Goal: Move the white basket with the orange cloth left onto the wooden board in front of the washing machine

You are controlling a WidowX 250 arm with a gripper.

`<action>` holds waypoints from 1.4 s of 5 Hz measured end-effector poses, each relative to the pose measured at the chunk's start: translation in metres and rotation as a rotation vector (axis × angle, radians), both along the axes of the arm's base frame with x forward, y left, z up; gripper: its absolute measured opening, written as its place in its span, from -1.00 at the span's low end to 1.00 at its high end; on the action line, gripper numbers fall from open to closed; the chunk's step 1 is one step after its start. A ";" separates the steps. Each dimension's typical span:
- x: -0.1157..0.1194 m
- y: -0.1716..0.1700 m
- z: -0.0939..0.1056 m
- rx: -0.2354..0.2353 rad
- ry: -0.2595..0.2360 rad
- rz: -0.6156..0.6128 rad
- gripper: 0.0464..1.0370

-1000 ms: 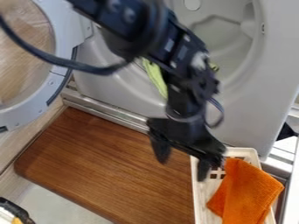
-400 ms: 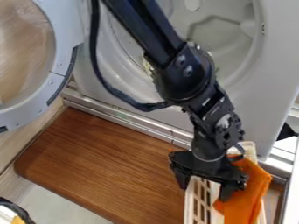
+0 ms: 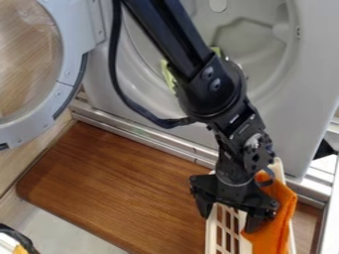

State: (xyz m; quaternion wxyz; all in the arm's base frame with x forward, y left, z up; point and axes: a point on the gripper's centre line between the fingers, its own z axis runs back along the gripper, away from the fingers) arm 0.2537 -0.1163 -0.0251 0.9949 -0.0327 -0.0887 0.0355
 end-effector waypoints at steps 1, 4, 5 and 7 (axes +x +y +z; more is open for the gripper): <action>0.008 -0.012 0.033 -0.050 -0.096 -0.036 0.92; 0.000 -0.014 0.016 -0.038 -0.040 -0.062 0.92; -0.005 -0.011 0.003 -0.004 0.011 -0.060 0.92; -0.004 -0.010 -0.017 0.010 0.032 -0.059 0.81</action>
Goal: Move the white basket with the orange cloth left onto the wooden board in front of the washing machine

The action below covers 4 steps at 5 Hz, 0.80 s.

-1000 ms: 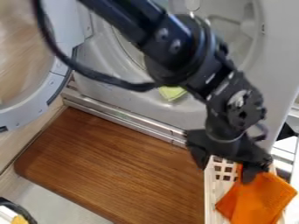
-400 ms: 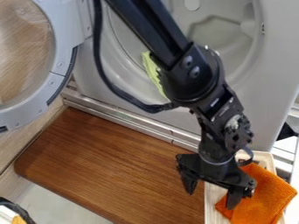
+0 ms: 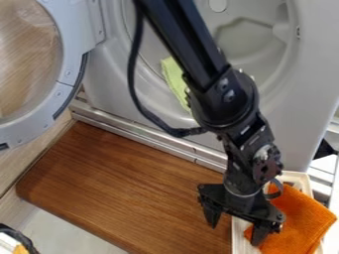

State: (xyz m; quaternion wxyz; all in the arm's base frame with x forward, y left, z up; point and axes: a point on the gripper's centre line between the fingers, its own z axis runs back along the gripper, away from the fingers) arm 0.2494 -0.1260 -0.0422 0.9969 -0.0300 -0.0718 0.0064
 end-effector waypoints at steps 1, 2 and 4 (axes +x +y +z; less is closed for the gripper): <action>0.000 -0.002 -0.008 -0.011 0.008 0.003 0.22; 0.003 -0.006 -0.009 -0.017 0.004 -0.006 -0.37; 0.004 -0.010 -0.005 -0.036 0.002 -0.058 -0.85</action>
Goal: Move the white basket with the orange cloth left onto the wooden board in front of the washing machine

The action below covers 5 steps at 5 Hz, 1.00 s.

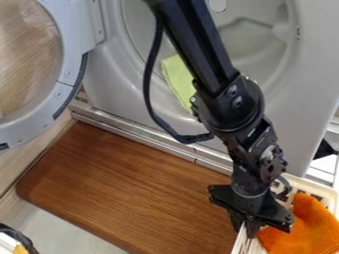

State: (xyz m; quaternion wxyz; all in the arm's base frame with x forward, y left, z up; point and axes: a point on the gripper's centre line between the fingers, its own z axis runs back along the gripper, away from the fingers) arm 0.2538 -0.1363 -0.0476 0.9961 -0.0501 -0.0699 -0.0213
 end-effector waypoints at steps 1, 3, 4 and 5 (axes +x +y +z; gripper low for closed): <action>0.003 0.003 0.021 -0.018 -0.026 -0.069 -0.89; -0.009 0.067 0.088 -0.062 -0.079 -0.057 -0.90; -0.020 0.116 0.095 -0.048 -0.082 0.016 -0.90; -0.021 0.166 0.082 -0.019 -0.071 0.074 -0.90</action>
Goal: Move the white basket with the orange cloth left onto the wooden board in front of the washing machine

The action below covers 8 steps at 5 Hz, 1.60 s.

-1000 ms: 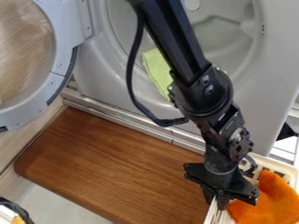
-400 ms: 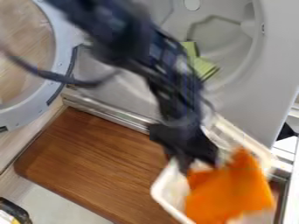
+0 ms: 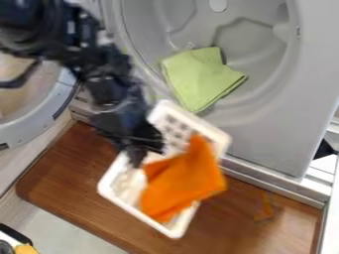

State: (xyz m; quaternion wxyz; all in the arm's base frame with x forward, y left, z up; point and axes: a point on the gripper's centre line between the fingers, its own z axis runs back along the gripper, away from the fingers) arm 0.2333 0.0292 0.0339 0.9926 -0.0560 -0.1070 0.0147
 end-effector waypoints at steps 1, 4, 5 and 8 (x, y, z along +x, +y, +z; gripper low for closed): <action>0.006 0.037 -0.015 0.048 0.017 -0.023 -0.90; 0.016 0.092 -0.045 0.078 0.043 -0.008 -0.90; 0.015 0.095 -0.061 0.073 0.091 -0.029 -0.83; 0.023 0.091 -0.057 0.073 0.085 -0.070 0.78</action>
